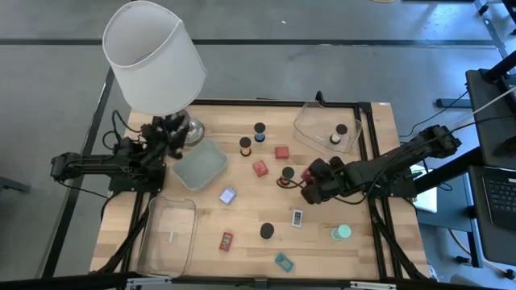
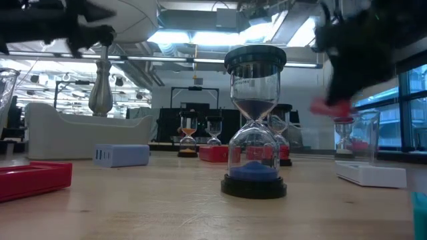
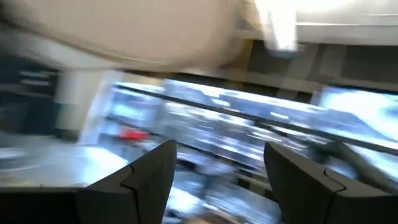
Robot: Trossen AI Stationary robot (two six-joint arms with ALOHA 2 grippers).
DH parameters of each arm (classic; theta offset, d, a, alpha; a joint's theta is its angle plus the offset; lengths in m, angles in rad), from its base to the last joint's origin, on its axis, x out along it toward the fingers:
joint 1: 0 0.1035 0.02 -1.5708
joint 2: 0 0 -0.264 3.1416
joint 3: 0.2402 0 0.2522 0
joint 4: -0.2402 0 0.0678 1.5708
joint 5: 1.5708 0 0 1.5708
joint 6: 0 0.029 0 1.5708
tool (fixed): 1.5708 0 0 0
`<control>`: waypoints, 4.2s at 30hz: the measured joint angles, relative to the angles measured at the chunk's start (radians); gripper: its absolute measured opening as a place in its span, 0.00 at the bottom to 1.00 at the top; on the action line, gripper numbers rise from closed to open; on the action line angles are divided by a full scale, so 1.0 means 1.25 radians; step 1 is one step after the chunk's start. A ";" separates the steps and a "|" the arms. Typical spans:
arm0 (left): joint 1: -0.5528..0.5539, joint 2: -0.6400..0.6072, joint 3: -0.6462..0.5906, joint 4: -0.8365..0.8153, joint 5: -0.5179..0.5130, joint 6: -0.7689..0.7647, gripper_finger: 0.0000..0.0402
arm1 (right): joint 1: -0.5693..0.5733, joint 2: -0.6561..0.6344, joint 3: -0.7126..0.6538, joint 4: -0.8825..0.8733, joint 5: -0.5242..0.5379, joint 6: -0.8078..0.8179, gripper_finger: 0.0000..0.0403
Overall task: Pick & Place Office items
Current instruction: Put the right red charger adapter into the gray bin
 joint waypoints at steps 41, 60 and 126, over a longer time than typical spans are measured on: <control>-0.314 0.890 0.497 -0.230 0.145 0.600 0.60 | -0.210 0.176 0.123 0.567 -0.669 -0.383 0.55; -0.269 0.963 0.541 -0.202 0.281 0.555 0.60 | -0.260 0.187 0.123 0.652 -0.746 -0.471 0.55; -0.250 0.698 0.540 -0.979 -0.086 -0.211 0.30 | -0.381 -0.007 0.124 0.136 -0.404 -0.578 0.80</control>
